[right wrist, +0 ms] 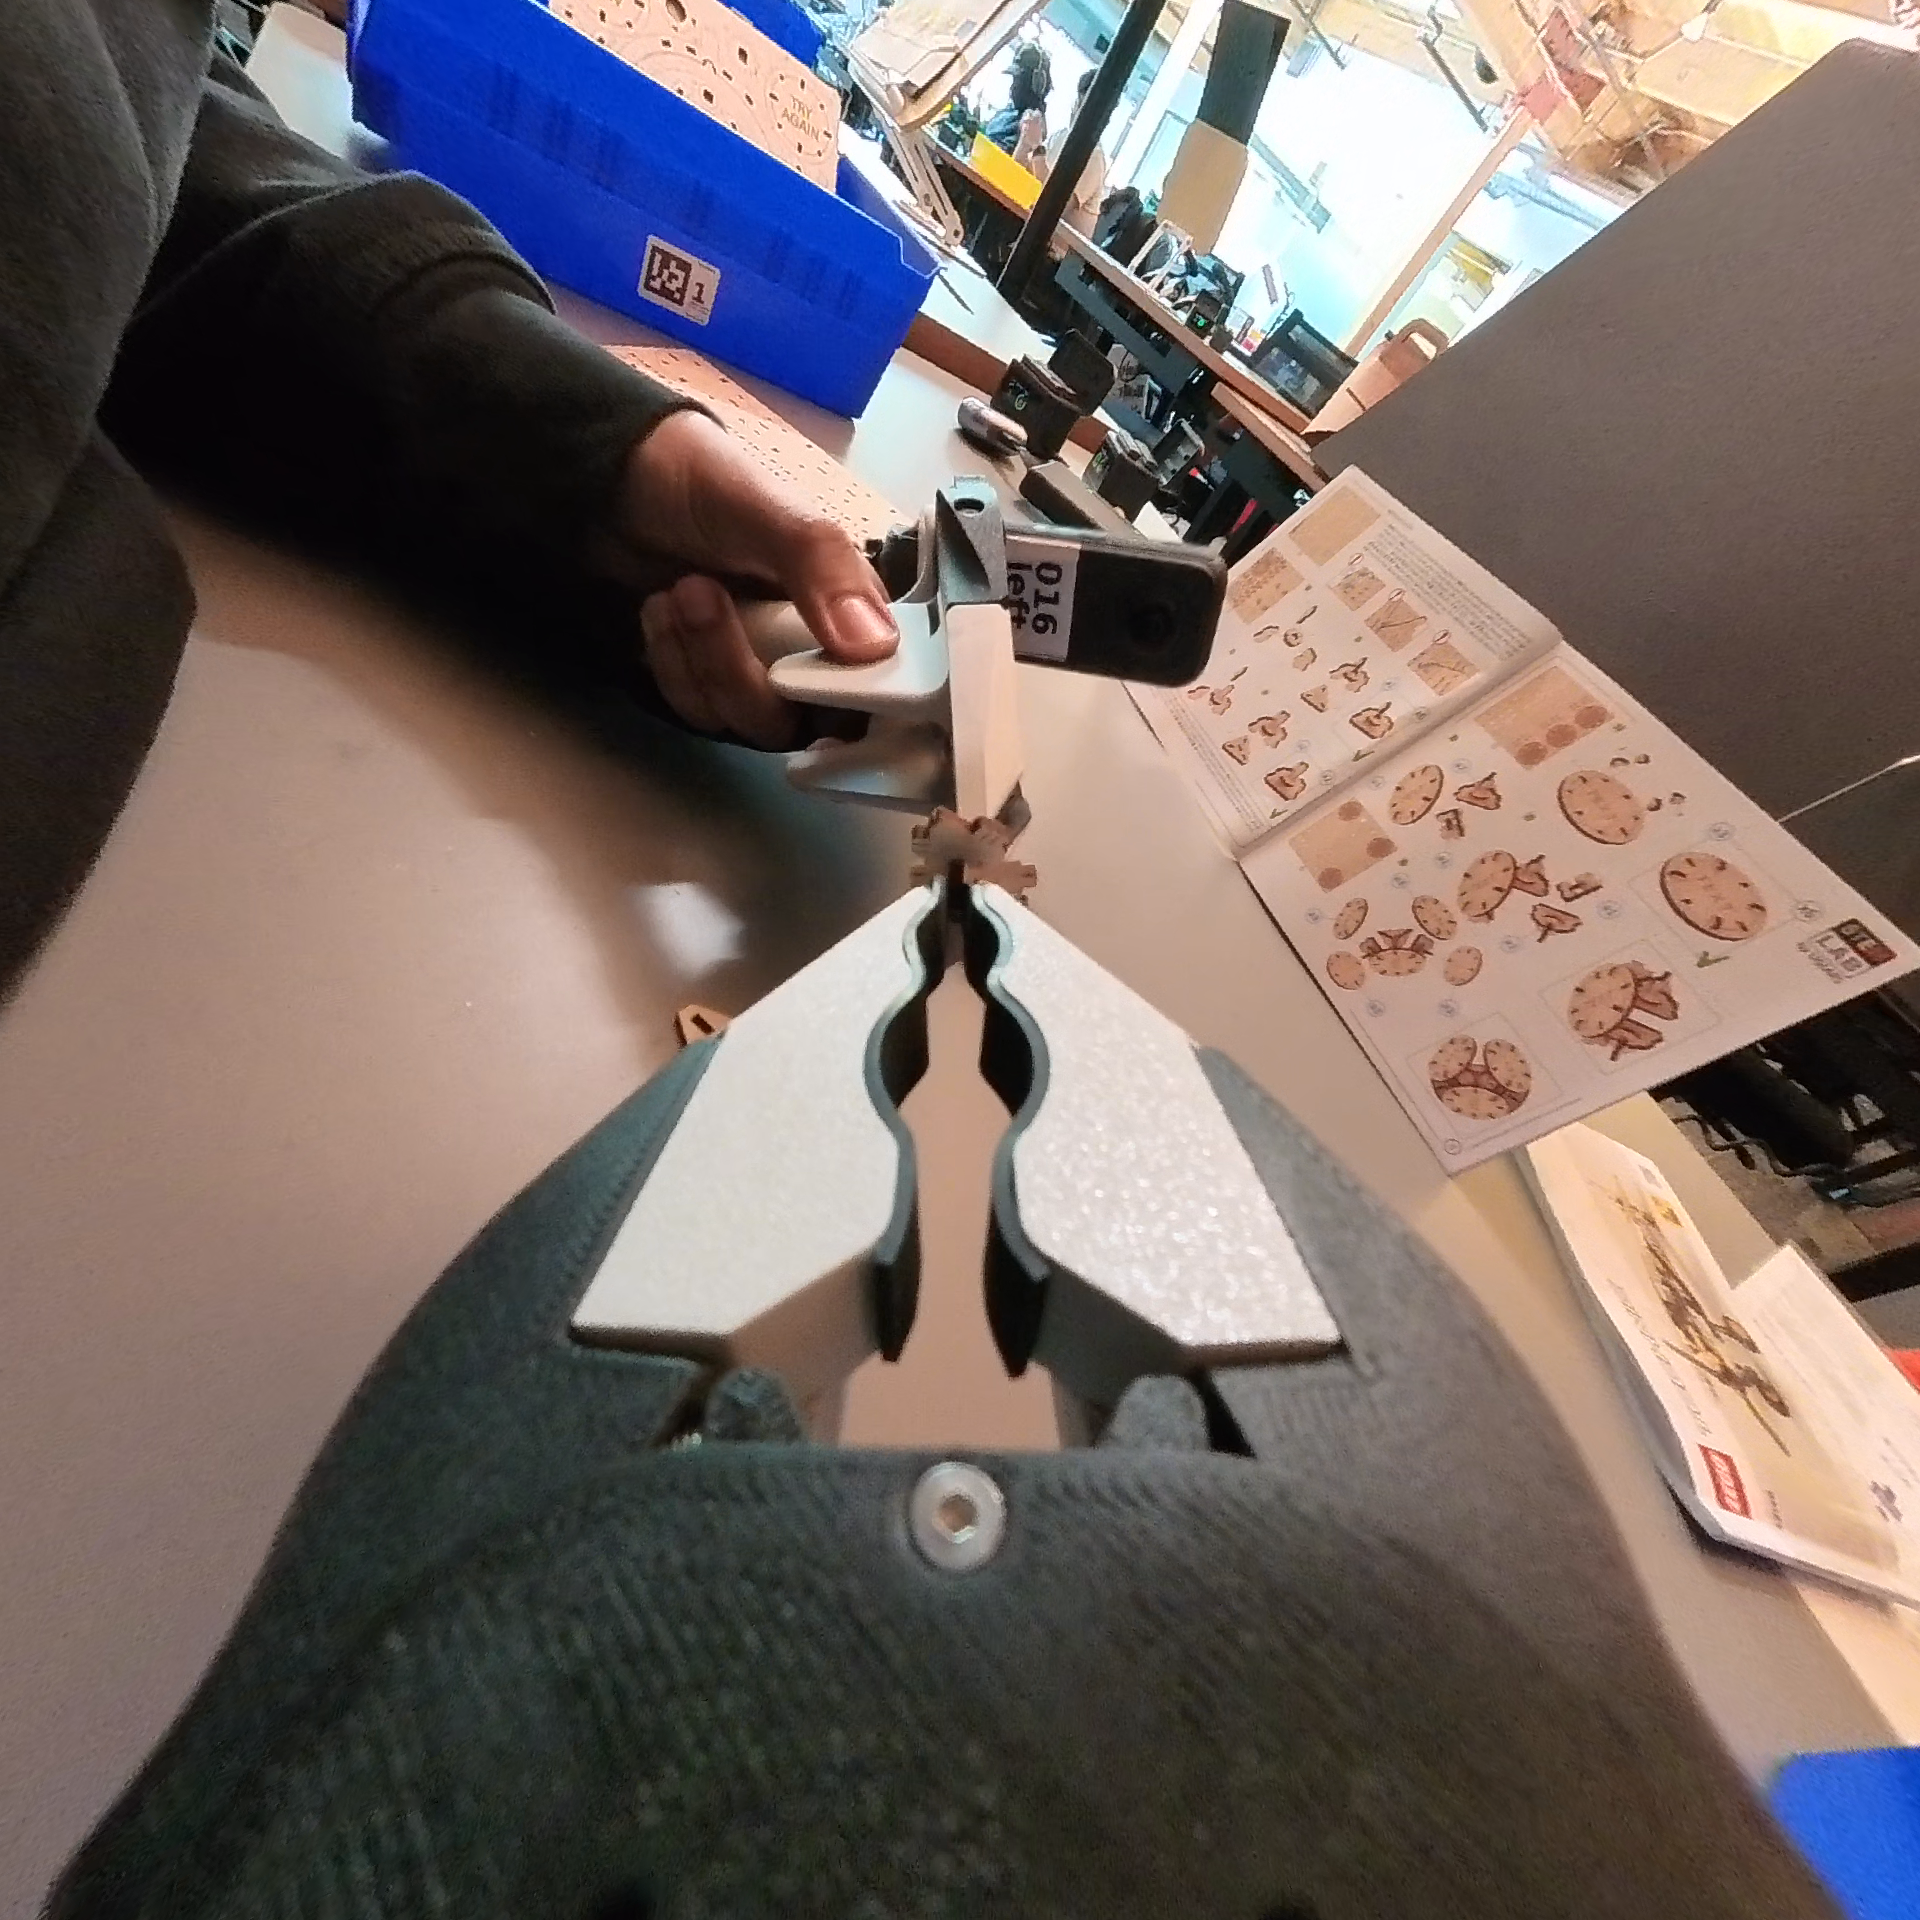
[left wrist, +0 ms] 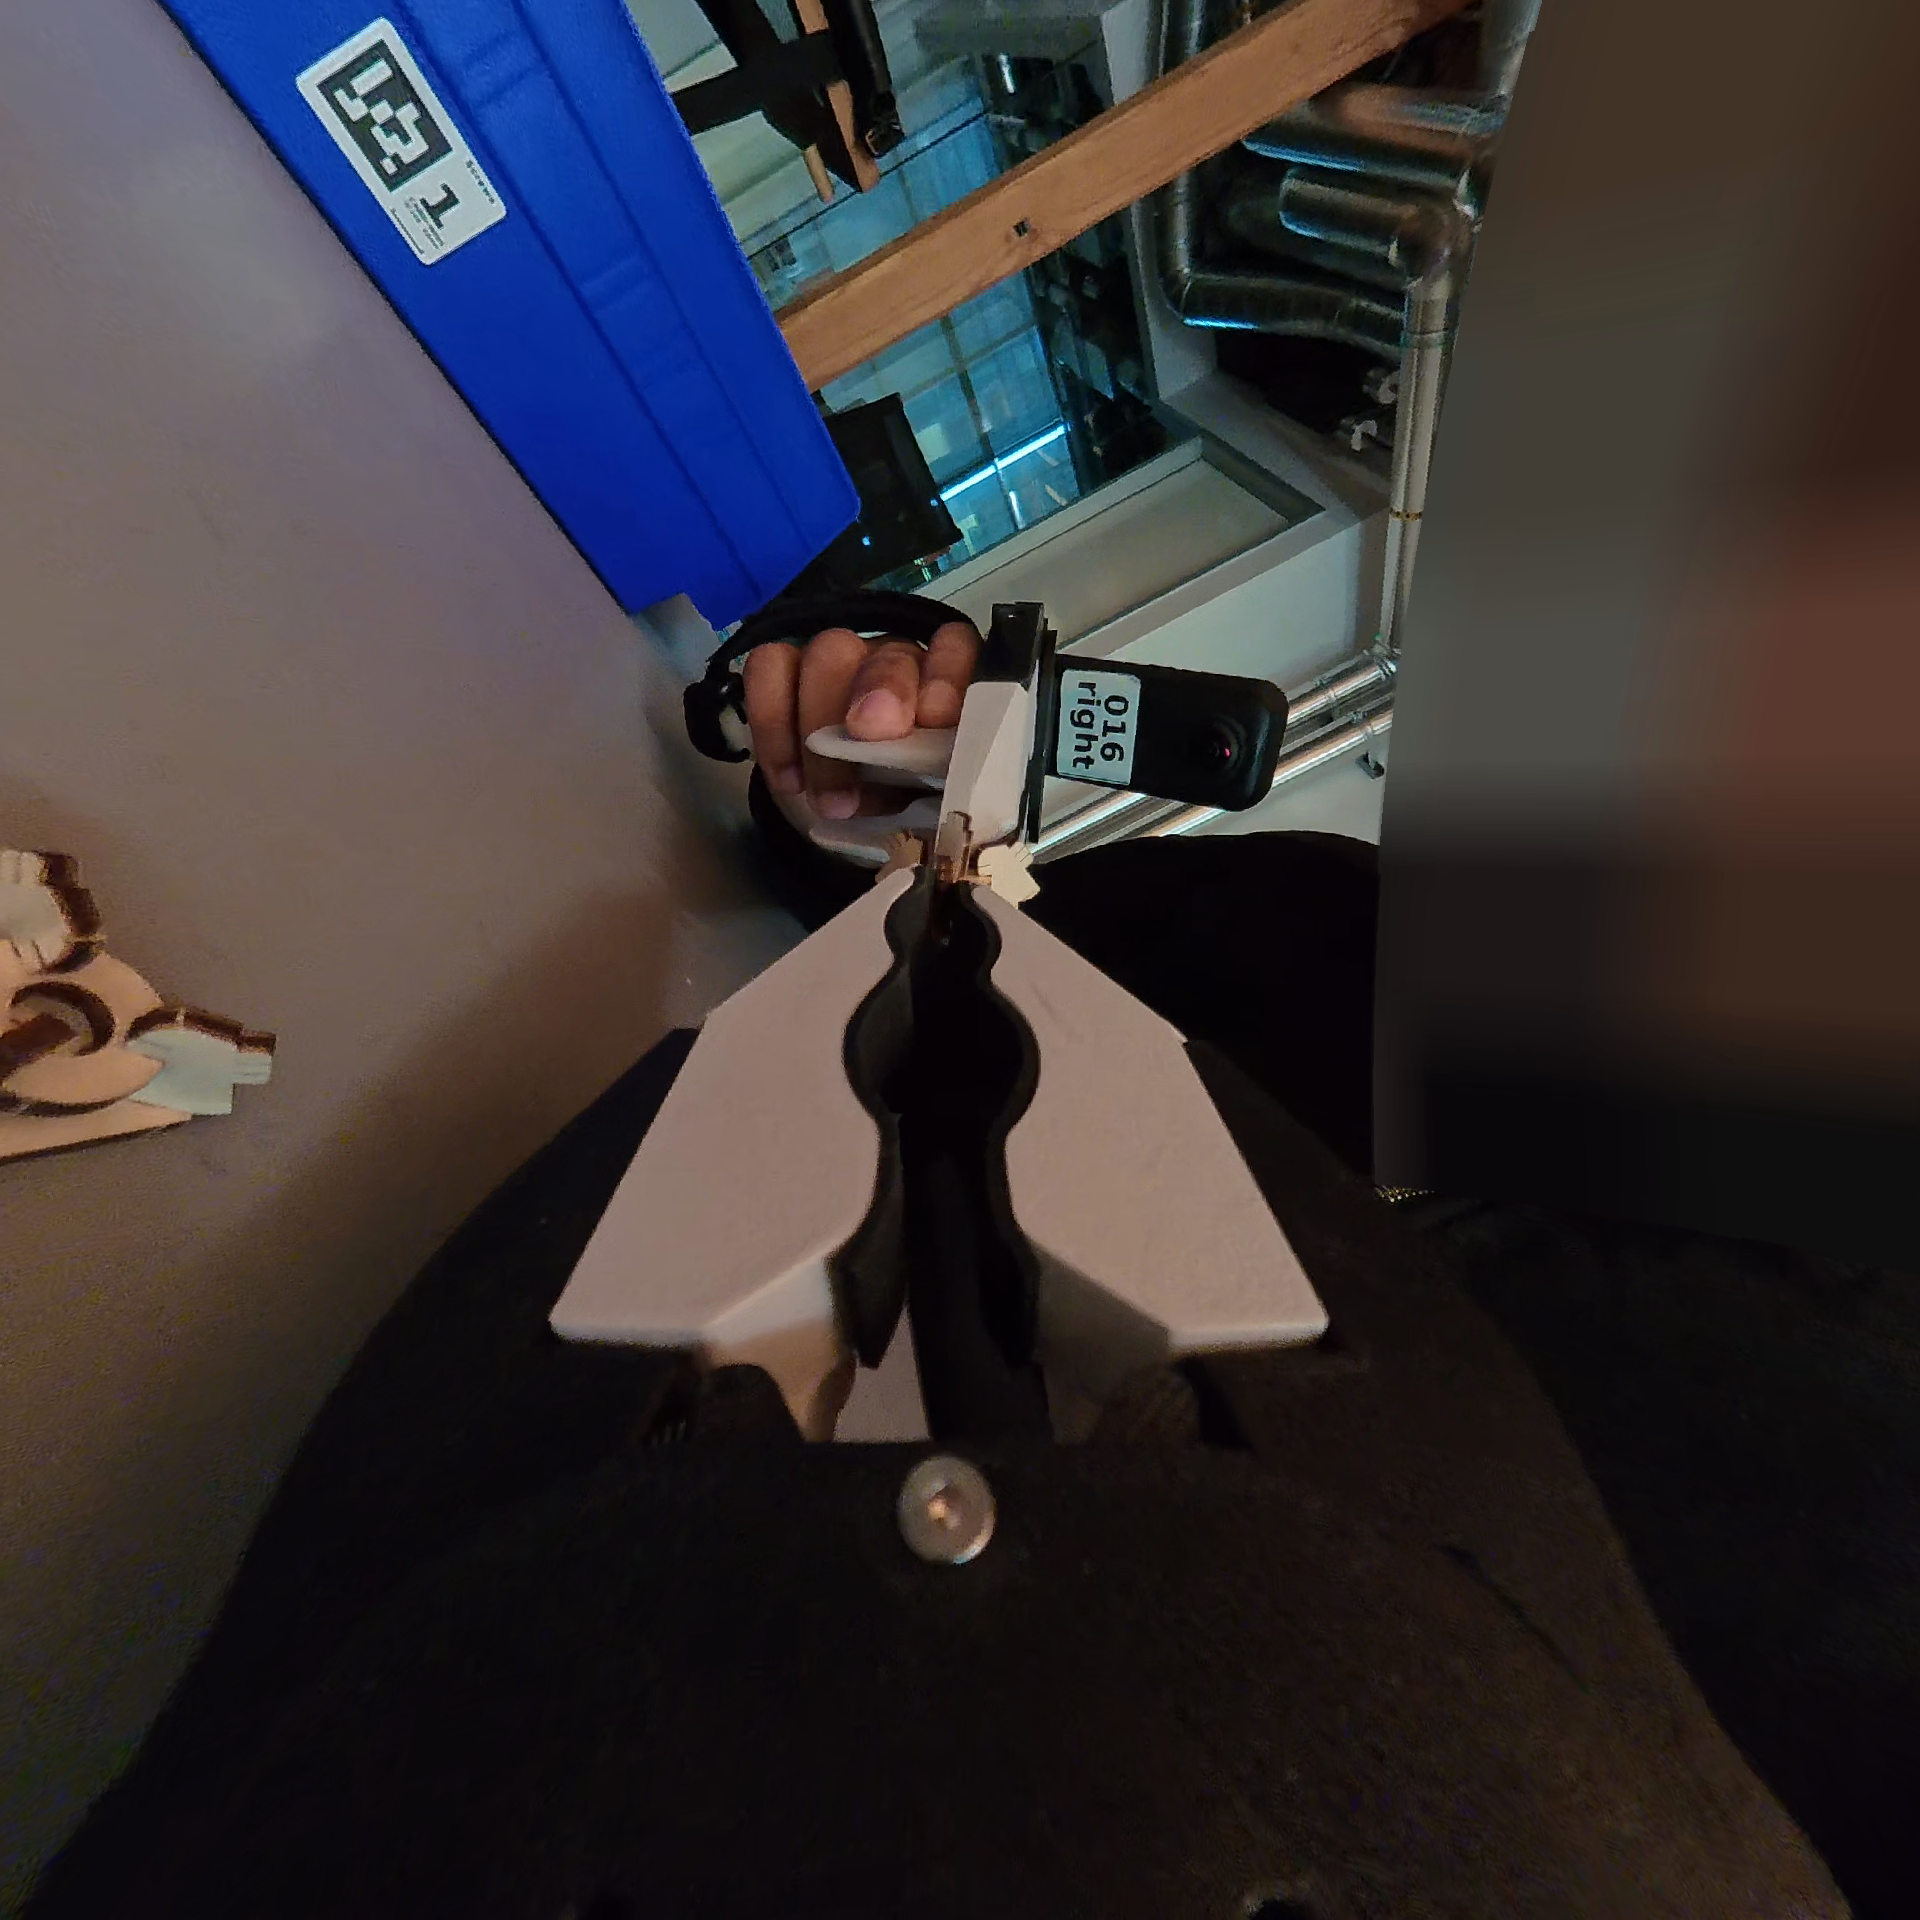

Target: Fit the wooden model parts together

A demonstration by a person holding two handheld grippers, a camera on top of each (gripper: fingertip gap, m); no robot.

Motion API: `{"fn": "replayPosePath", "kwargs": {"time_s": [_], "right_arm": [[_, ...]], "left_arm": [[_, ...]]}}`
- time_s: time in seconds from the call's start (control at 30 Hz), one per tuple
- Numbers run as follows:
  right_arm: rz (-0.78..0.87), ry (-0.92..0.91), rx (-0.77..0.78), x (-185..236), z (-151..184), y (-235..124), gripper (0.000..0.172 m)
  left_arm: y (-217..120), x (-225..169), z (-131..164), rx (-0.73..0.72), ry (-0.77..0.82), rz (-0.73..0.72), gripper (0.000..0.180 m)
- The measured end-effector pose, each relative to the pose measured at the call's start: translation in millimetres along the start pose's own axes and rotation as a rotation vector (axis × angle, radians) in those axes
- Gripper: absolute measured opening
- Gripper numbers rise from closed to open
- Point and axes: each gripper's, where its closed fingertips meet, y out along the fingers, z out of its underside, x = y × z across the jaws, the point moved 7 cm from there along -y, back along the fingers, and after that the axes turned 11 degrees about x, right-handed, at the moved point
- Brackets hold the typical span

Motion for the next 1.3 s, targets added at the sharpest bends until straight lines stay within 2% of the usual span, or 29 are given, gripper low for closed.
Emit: {"fn": "replayPosePath", "kwargs": {"time_s": [0.23,0.73,1.0,1.07,1.3], "right_arm": [[-0.007,0.018,0.001,-1.0,0.1,-1.7,0.001],[0.051,0.021,0.046,-5.1,0.6,-1.7,0.000],[0.087,0.019,0.008,-6.2,-5.1,-1.2,0.000],[0.091,0.005,0.017,-4.9,-4.9,-0.4,0.001],[0.096,0.026,0.009,-7.7,-3.5,-3.1,0.001]], "left_arm": [[1.7,0.1,1.5,-0.026,-0.003,0.004,0.001],[7.6,-0.2,5.3,-0.202,0.018,-0.060,0.004],[4.6,-3.7,-0.4,-0.201,0.047,0.024,0.005],[6.9,-2.9,0.7,-0.178,0.035,0.034,0.010],[5.6,-0.8,1.6,-0.179,-0.008,0.065,0.009]]}}
